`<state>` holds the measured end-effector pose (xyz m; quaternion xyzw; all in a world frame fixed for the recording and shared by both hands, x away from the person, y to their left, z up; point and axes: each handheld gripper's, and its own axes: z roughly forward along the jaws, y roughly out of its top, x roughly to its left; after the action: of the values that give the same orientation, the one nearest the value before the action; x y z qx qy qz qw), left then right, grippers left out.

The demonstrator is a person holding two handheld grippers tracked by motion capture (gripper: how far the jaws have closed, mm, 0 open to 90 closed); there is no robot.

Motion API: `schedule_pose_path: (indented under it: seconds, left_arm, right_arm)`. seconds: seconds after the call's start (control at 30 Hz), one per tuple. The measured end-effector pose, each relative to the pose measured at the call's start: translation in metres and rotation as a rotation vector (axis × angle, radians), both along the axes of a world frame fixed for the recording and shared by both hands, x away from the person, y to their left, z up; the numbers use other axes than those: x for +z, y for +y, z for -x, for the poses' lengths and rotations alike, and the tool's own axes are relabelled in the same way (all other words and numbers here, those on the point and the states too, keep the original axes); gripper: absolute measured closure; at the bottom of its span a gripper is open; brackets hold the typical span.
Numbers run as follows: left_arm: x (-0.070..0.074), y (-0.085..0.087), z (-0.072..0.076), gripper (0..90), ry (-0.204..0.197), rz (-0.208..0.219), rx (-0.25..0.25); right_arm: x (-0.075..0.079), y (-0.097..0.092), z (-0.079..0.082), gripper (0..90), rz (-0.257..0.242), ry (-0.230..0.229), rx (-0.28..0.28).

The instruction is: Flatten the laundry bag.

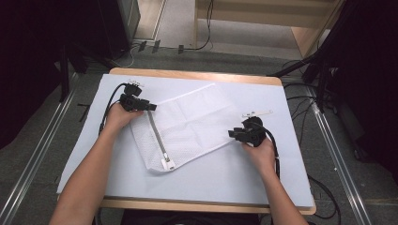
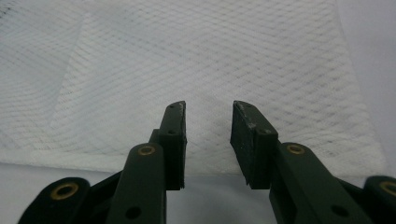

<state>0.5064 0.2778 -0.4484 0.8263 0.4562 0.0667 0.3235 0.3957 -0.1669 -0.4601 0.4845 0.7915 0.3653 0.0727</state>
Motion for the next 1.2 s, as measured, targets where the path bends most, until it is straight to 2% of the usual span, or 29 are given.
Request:
schedule_pose_path:
  seconds: [0.07, 0.1, 0.17, 0.27, 0.47, 0.57, 0.63, 0.73, 0.93, 1.03, 1.1, 1.2]
  left_arm:
    - [0.000, -0.002, 0.000, 48.8, -0.010, -0.007, -0.008]
    - [0.000, -0.003, 0.000, 49.8, -0.015, -0.024, -0.011]
    - [-0.001, -0.004, 0.001, 54.7, -0.031, -0.042, -0.014]
    - [-0.001, -0.003, 0.003, 63.6, -0.032, -0.041, 0.009]
    - [-0.001, -0.001, 0.006, 77.0, -0.011, -0.029, 0.010]
    - [0.001, -0.002, 0.007, 83.3, 0.005, -0.042, 0.001]
    - [0.001, 0.000, 0.007, 84.6, 0.024, -0.032, -0.001]
    - [0.001, 0.004, 0.010, 85.0, 0.049, 0.007, 0.016]
    - [0.004, 0.010, 0.020, 84.9, 0.069, 0.023, 0.023]
    - [0.005, 0.011, 0.028, 84.6, 0.073, 0.030, 0.031]
    - [0.005, 0.010, 0.033, 84.5, 0.078, 0.029, 0.025]
    - [0.004, 0.011, 0.040, 84.4, 0.082, 0.025, 0.021]
  right_arm:
    - [-0.003, -0.002, 0.000, 67.3, 0.005, 0.004, -0.006]
    - [-0.004, -0.003, 0.001, 67.2, 0.007, 0.008, -0.010]
    - [-0.006, -0.005, 0.000, 67.1, 0.011, 0.018, -0.017]
    - [-0.008, -0.007, -0.001, 67.1, 0.012, 0.028, -0.032]
    - [-0.005, -0.015, -0.002, 66.9, 0.010, 0.013, -0.058]
    - [-0.003, -0.021, -0.002, 66.3, 0.002, 0.006, -0.077]
    - [-0.002, -0.025, -0.002, 66.3, 0.013, 0.000, -0.090]
    - [0.000, -0.032, -0.003, 66.1, 0.008, -0.008, -0.115]
    - [-0.001, -0.045, -0.006, 61.1, 0.005, -0.012, -0.160]
    - [-0.003, -0.047, -0.008, 56.6, 0.026, -0.014, -0.179]
    - [-0.005, -0.048, -0.010, 56.0, 0.020, -0.005, -0.180]
    - [-0.009, -0.043, -0.012, 58.7, 0.040, 0.004, -0.171]
